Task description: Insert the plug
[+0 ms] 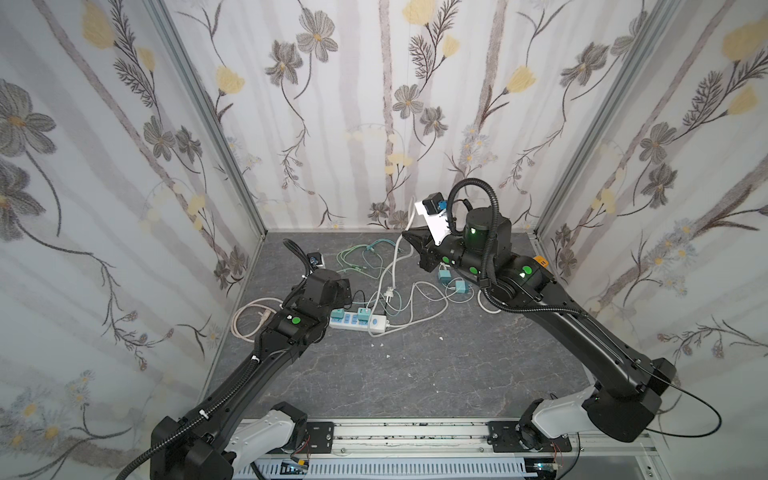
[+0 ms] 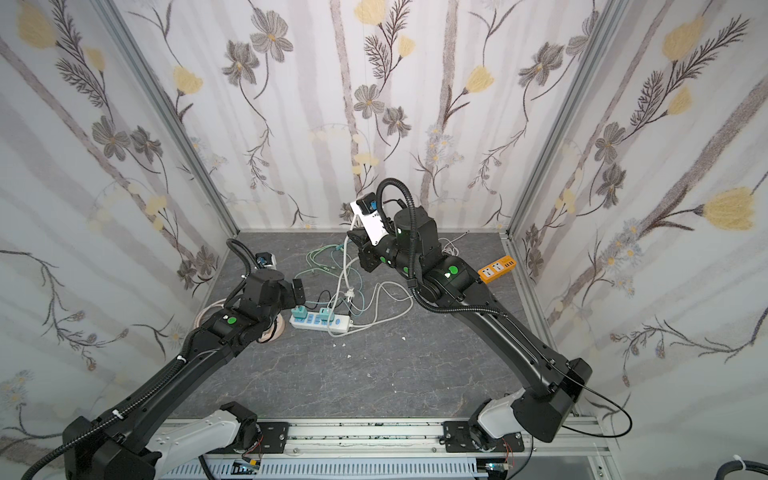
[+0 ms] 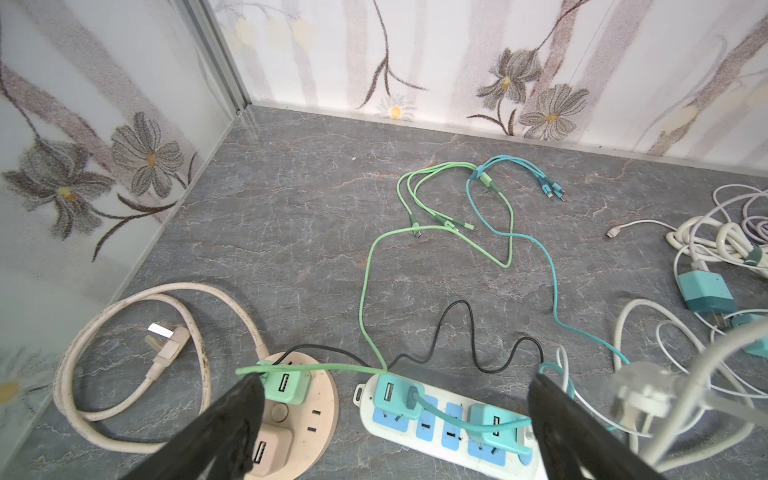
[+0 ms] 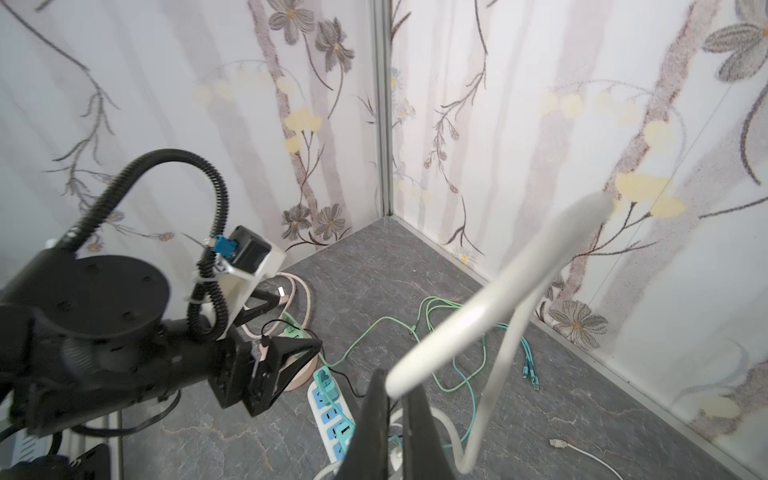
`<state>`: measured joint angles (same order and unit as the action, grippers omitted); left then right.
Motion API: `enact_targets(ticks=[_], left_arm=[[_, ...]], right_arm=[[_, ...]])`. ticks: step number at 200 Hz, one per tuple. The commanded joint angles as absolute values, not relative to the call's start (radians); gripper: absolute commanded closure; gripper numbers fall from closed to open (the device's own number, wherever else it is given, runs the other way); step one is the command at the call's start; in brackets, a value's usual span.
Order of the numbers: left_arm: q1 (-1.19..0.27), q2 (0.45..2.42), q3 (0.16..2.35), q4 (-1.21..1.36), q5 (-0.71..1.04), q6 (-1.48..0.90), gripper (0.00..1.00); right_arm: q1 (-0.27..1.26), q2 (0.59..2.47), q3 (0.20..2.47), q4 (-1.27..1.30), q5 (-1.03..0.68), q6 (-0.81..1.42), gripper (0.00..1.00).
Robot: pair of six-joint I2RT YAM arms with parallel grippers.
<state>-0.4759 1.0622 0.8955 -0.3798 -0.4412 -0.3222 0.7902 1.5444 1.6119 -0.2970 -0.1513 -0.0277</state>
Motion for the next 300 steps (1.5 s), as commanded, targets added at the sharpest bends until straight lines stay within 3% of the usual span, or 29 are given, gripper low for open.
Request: enact_targets(ticks=[1,32,63,98,123,187,241,300], left_arm=[[-0.465,1.049,0.890,-0.385,-0.463,-0.330,0.00],[-0.421,1.042,0.929,-0.442,-0.478,-0.328,0.00],[-0.294,1.025,0.987,-0.511,-0.446,-0.345,0.00],[-0.156,0.979,0.992,-0.506,-0.321,-0.425,0.00],[-0.113,0.938,0.986,-0.510,-0.325,-0.428,0.00],[0.004,0.876,1.006,-0.571,-0.290,-0.425,0.00],[0.015,0.911,1.005,-0.585,-0.233,-0.428,0.00],[0.014,0.941,1.016,-0.585,-0.225,-0.440,0.00]], right_arm=[[0.829,1.469,1.561,-0.263,-0.204,-0.085,1.00],[0.904,1.384,1.486,-0.326,-0.277,-0.181,1.00],[0.976,1.437,1.461,-0.357,-0.303,-0.252,1.00],[1.058,1.651,1.474,-0.297,-0.308,-0.369,1.00],[1.087,1.817,1.572,-0.260,-0.423,-0.402,1.00],[1.208,2.121,1.841,-0.413,-0.399,-0.638,1.00],[1.113,2.003,1.824,-0.269,-0.401,-0.481,1.00],[0.917,1.552,1.526,-0.196,-0.401,-0.388,1.00]])
